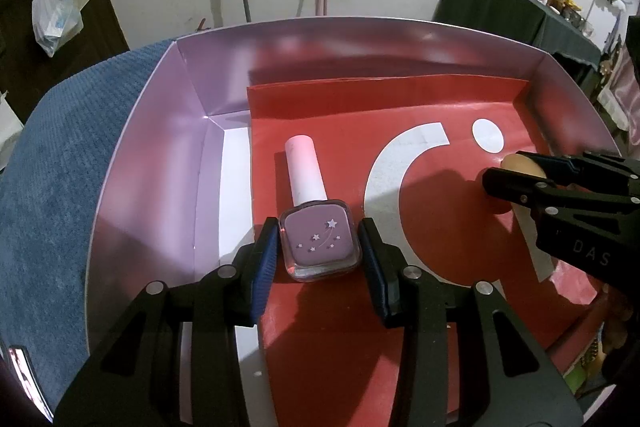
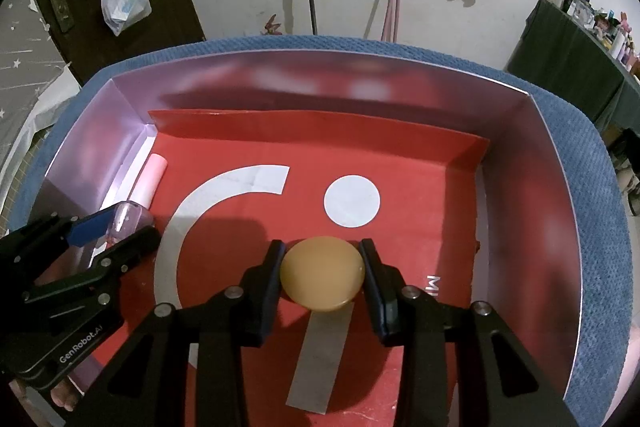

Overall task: Organize rigid objects
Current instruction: 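Carry the nail polish bottle and orange puff with both grippers into the red-lined box, then open the left gripper releasing the bottle while the right gripper releases the puff, then withdraw both grippers from the box back toward the remaining objects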

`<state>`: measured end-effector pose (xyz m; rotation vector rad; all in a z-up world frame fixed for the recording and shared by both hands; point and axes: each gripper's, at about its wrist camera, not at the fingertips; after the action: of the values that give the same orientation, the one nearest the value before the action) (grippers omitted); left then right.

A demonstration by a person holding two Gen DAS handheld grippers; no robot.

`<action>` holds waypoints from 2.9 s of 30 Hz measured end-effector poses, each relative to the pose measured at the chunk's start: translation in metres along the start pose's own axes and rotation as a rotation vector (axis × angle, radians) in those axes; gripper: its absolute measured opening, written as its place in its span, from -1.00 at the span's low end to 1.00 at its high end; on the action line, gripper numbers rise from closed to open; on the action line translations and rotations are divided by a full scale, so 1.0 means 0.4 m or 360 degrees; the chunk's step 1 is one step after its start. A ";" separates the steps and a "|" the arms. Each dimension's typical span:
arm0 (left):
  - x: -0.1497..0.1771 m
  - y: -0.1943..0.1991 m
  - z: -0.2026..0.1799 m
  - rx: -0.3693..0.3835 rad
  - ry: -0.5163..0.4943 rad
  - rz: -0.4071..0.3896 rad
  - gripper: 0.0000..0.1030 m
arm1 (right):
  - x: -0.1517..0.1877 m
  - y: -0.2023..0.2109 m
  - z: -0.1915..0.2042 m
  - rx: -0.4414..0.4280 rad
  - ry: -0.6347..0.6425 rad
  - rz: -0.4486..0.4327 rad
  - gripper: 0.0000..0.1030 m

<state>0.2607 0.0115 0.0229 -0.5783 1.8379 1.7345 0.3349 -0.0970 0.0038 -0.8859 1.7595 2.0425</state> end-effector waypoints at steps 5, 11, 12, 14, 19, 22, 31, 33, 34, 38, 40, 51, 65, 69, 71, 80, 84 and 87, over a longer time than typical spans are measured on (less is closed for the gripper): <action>0.004 0.000 0.008 0.0006 0.0008 0.0000 -0.26 | 0.001 0.003 -0.009 -0.0015 -0.0020 -0.0001 -0.22; 0.004 0.000 0.014 0.0022 0.0021 -0.0004 -0.26 | 0.000 0.008 -0.027 -0.0039 -0.0044 -0.0002 -0.22; 0.004 0.001 0.016 0.0028 0.0024 -0.0004 -0.26 | 0.000 0.009 -0.028 -0.0041 -0.0045 -0.0003 -0.22; 0.004 0.003 0.017 0.0038 0.0015 -0.0007 -0.24 | -0.001 0.010 -0.030 -0.0045 -0.0050 -0.0004 -0.22; 0.004 0.013 0.011 0.0022 -0.0016 -0.0027 -0.17 | 0.001 0.021 -0.031 -0.0020 -0.0050 -0.0021 -0.01; 0.004 0.031 0.002 -0.0037 -0.0037 -0.0072 0.00 | 0.001 0.038 -0.029 0.0001 -0.0041 -0.0053 0.00; -0.009 0.100 -0.015 -0.0075 -0.0051 -0.0202 0.51 | 0.007 0.129 -0.029 -0.0023 -0.0059 -0.0207 0.29; -0.008 0.116 -0.016 -0.0093 -0.0054 -0.0234 0.59 | 0.010 0.154 -0.028 -0.0036 -0.0063 -0.0248 0.39; -0.007 0.124 -0.016 -0.0094 -0.0052 -0.0242 0.59 | 0.013 0.165 -0.027 -0.0041 -0.0064 -0.0271 0.42; -0.003 0.153 -0.009 -0.0071 -0.0026 -0.0275 0.59 | 0.027 0.214 -0.025 -0.0062 -0.0068 -0.0353 0.57; 0.004 0.175 -0.012 -0.0073 -0.0027 -0.0302 0.60 | 0.033 0.239 -0.027 -0.0086 -0.0082 -0.0396 0.61; 0.046 0.298 -0.042 -0.0165 -0.0096 -0.0507 0.87 | 0.101 0.334 -0.006 -0.0166 -0.0050 -0.0564 0.99; 0.129 0.387 -0.079 -0.0173 -0.0093 -0.0650 1.00 | 0.218 0.451 0.045 -0.0223 -0.0006 -0.0814 1.00; 0.150 0.396 -0.078 -0.0120 -0.0049 -0.0639 1.00 | 0.251 0.475 0.056 -0.0194 0.0008 -0.0872 1.00; 0.161 0.395 -0.076 -0.0095 -0.0023 -0.0617 1.00 | 0.262 0.480 0.063 -0.0181 0.0021 -0.0881 1.00; 0.222 0.402 -0.083 -0.0029 0.0045 -0.0560 1.00 | 0.322 0.480 0.053 -0.0200 -0.0021 -0.0833 1.00; 0.246 0.407 -0.088 -0.0034 0.0053 -0.0546 1.00 | 0.344 0.481 0.050 -0.0213 -0.0031 -0.0811 1.00; 0.262 0.412 -0.091 -0.0026 0.0061 -0.0536 1.00 | 0.367 0.474 0.059 -0.0210 -0.0008 -0.0774 1.00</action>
<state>0.0716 -0.0061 0.0817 -0.8772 1.6406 1.5229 0.1044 -0.1365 0.0612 -1.2067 1.2547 1.8409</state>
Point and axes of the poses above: each gripper's, at about its wrist camera, not at the fingertips, and y roughly against the way its jaws point, z to its left, x to its underside, and after that the axes turned 7 degrees about -z, right-handed
